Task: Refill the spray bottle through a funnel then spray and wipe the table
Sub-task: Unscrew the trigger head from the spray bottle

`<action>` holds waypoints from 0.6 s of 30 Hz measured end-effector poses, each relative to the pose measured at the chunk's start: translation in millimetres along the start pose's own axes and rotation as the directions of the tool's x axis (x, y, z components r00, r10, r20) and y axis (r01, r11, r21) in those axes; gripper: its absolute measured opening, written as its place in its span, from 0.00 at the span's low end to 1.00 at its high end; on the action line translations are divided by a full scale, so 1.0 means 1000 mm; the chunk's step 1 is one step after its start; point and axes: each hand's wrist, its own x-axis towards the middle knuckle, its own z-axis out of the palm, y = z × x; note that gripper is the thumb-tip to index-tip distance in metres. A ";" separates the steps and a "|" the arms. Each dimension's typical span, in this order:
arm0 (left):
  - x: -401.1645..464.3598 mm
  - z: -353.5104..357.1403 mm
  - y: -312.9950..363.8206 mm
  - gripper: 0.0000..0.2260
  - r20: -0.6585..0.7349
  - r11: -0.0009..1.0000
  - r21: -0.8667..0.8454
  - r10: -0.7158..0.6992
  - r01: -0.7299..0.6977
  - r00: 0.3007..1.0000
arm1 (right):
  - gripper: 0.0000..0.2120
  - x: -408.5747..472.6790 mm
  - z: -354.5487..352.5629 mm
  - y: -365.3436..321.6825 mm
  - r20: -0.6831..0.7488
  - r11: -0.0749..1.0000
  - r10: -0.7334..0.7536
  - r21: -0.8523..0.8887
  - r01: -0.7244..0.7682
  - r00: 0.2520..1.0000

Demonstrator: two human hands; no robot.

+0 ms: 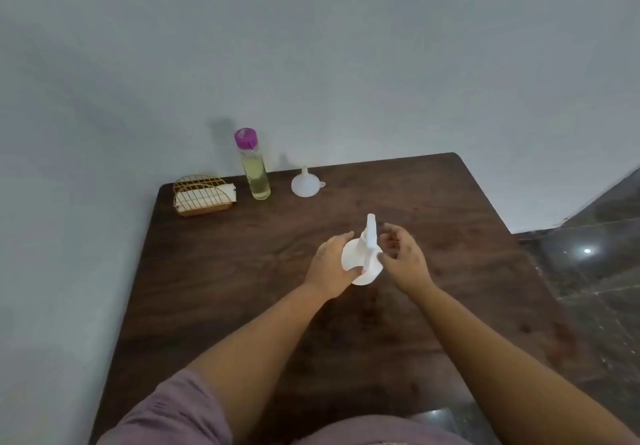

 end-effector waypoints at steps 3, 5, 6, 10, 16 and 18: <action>0.008 0.009 0.007 0.29 -0.063 0.998 -0.063 -0.014 0.010 0.998 | 0.23 0.009 0.003 0.003 0.060 0.985 -0.142 -0.088 0.147 0.988; 0.012 0.013 0.013 0.25 -0.083 0.995 -0.081 -0.063 0.057 0.995 | 0.18 0.015 0.008 0.002 0.071 0.981 -0.160 -0.097 0.166 0.985; 0.013 0.014 0.016 0.23 -0.092 0.993 -0.085 -0.087 0.079 0.992 | 0.15 0.019 0.009 0.004 0.063 0.974 -0.189 -0.113 0.195 0.980; 0.016 0.022 0.011 0.17 -0.121 0.989 -0.089 -0.128 0.118 0.984 | 0.16 0.029 0.009 0.008 0.073 0.956 -0.265 -0.113 0.272 0.961; 0.014 0.027 0.004 0.18 -0.110 0.993 -0.033 -0.116 0.113 0.987 | 0.14 0.034 0.008 0.006 0.066 0.940 -0.331 -0.066 0.335 0.941; 0.013 0.026 0.007 0.17 -0.113 0.994 -0.012 -0.107 0.106 0.988 | 0.14 0.034 0.008 0.007 0.072 0.940 -0.335 -0.045 0.339 0.939</action>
